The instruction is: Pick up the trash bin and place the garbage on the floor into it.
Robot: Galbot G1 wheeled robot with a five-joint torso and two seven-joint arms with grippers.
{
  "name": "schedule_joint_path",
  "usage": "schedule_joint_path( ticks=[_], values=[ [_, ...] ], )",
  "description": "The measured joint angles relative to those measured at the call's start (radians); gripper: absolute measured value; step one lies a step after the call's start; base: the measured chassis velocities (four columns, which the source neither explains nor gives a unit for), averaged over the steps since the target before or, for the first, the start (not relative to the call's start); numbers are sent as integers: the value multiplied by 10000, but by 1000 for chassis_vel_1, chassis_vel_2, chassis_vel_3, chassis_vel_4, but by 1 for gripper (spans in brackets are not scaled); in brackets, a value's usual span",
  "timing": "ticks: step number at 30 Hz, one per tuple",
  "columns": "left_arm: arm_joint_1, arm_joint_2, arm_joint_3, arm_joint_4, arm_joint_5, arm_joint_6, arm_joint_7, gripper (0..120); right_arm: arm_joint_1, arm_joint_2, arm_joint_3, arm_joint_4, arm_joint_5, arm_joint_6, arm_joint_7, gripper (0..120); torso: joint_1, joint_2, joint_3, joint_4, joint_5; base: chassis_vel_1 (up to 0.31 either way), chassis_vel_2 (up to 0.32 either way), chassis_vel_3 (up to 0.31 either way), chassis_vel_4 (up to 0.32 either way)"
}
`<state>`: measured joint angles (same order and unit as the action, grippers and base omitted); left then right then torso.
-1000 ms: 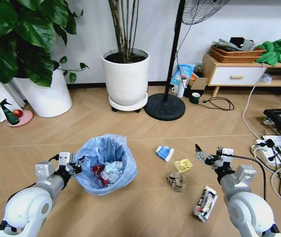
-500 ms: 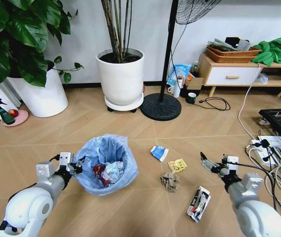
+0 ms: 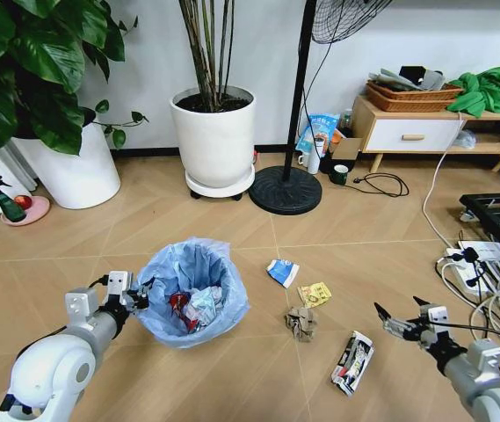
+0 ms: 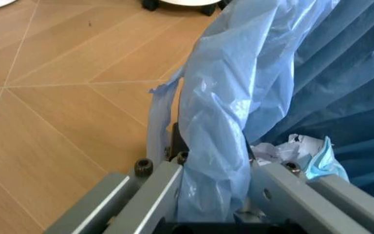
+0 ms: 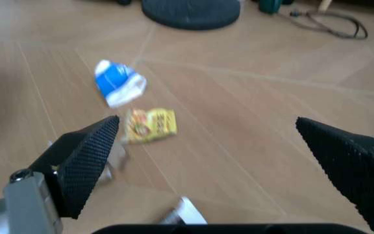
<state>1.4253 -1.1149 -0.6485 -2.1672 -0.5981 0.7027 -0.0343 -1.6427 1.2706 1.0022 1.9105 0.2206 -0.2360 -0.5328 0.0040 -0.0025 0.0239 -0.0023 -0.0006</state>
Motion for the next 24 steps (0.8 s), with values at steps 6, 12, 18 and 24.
schedule_joint_path(
  ticks=[6,12,18,24],
  values=[
    [65,-33,-31,-23,94,-41,107,0,142,-175,-30,-801,-534,68,-216,100,0,0,0,1,-1,0,0,0,0],
    [105,-51,-42,-31,169,-69,197,0,457,-401,-662,-2088,-1347,120,-138,100,0,0,0,0,-1,0,0,0,0],
    [116,-61,11,-50,220,-80,229,0,1076,-585,-1406,-2899,-1812,-308,56,100,0,0,0,1,-2,0,0,0,0],
    [120,-35,20,-98,222,-80,221,0,1644,-1403,-2294,-3754,-1873,-612,275,100,0,0,1,2,-1,0,0,0,0]
  ],
)
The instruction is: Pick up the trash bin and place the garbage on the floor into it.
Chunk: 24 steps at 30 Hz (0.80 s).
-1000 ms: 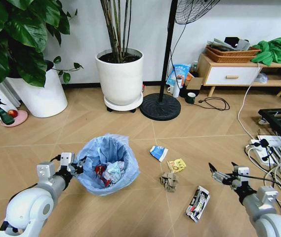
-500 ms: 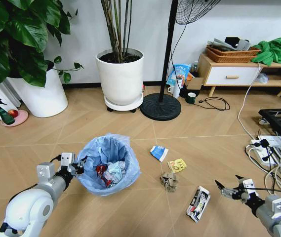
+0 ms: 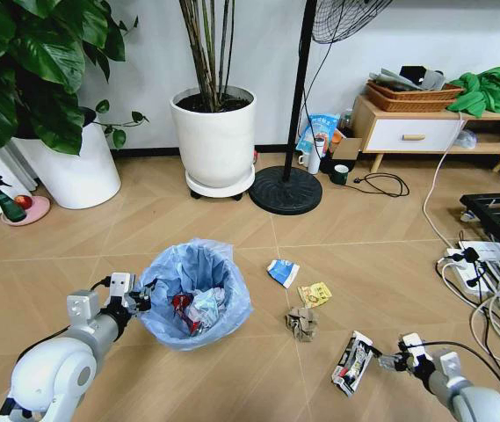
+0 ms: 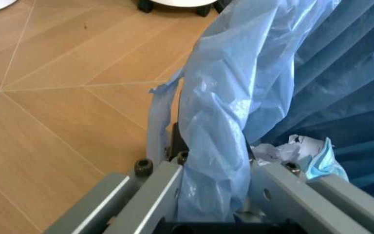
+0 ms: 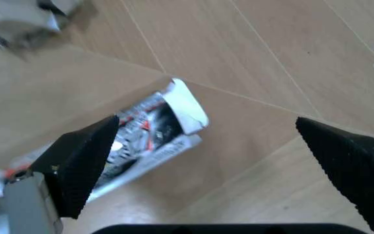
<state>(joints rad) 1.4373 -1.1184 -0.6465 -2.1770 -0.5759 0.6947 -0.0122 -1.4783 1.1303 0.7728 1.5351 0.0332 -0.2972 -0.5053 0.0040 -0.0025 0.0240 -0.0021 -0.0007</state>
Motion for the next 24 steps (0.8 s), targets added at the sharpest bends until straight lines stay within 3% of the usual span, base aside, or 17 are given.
schedule_joint_path(
  ticks=[8,17,24],
  values=[
    [-51,8,75,33,17,2,-52,0,488,-1145,-1270,-979,249,431,-269,100,0,0,0,-2,-1,0,0,0,0],
    [-71,13,99,116,40,20,-104,0,1130,-1293,-2209,-1526,534,549,-196,100,0,0,0,-1,-1,0,0,0,0],
    [-120,54,107,243,34,24,-149,0,1510,-912,-2889,-1755,1348,-292,1023,100,0,0,0,-1,-3,0,0,0,0]
  ],
)
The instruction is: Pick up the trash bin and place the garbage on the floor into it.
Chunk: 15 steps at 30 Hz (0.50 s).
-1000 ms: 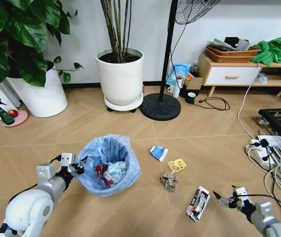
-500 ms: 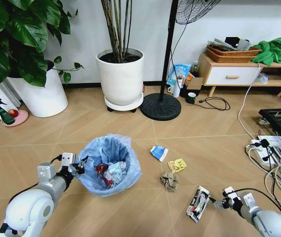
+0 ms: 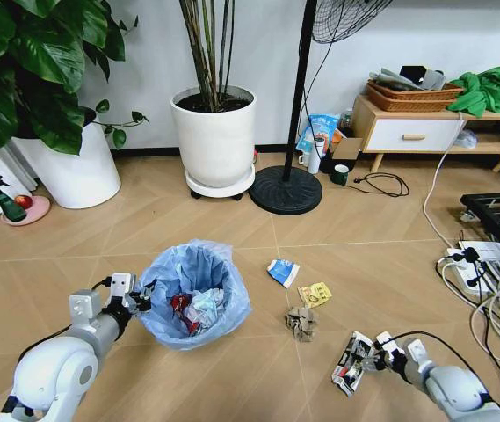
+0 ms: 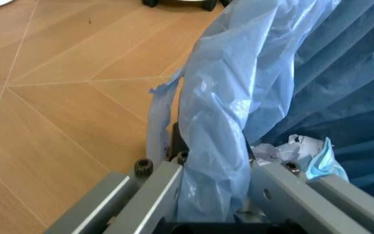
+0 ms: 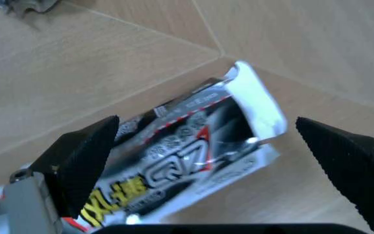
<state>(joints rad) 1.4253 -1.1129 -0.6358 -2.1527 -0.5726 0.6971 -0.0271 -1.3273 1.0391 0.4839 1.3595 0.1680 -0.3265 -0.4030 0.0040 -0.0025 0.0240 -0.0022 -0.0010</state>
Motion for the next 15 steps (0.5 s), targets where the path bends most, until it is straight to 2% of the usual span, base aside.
schedule_joint_path(
  ticks=[4,15],
  values=[
    [-82,30,52,128,-20,2,-5,0,254,413,-176,-316,-46,-129,331,100,0,0,0,0,3,0,0,0,0],
    [-157,55,72,269,-45,4,2,0,655,541,-253,-888,-260,-100,527,100,0,0,0,0,1,0,0,0,0]
  ],
)
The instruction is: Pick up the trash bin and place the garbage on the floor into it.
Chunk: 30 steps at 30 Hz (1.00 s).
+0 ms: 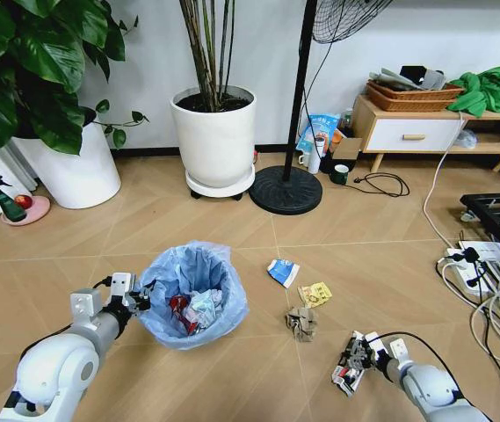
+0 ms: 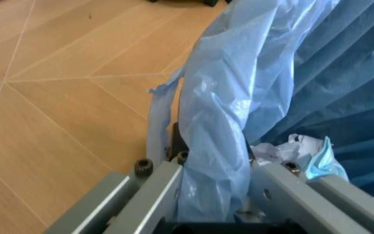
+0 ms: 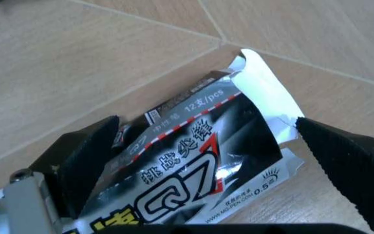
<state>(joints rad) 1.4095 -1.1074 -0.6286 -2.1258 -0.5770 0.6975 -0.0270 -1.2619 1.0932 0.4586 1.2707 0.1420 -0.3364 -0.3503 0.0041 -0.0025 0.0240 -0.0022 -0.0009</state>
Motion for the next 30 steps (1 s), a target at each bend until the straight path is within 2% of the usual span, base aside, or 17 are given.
schedule_joint_path(
  ticks=[4,8,12,19,22,27,30],
  values=[
    [-16,-8,16,19,0,0,8,0,116,159,-64,-236,-27,8,60,100,0,0,0,-1,3,0,0,0,0],
    [-13,-8,14,26,1,-3,15,0,241,339,-55,-427,-24,17,163,100,0,3,-3,-2,-13,0,0,0,0],
    [-10,5,3,27,2,-6,17,0,296,421,-19,-523,-8,23,217,100,-1,3,-3,-2,-6,0,0,0,0],
    [-60,13,17,59,1,-11,20,0,255,491,35,-483,92,44,431,83,-1,4,-4,1,-2,0,0,0,0],
    [-73,6,31,76,0,-14,21,0,201,539,59,-431,138,46,563,70,-1,5,-3,2,0,0,0,0,0],
    [-74,7,28,89,1,-21,31,0,139,540,82,-393,138,48,649,59,-2,4,-3,3,0,0,0,0,0],
    [-76,10,17,92,1,-29,42,0,99,543,93,-355,156,56,804,47,-1,3,-1,3,-1,0,0,0,0]
  ],
)
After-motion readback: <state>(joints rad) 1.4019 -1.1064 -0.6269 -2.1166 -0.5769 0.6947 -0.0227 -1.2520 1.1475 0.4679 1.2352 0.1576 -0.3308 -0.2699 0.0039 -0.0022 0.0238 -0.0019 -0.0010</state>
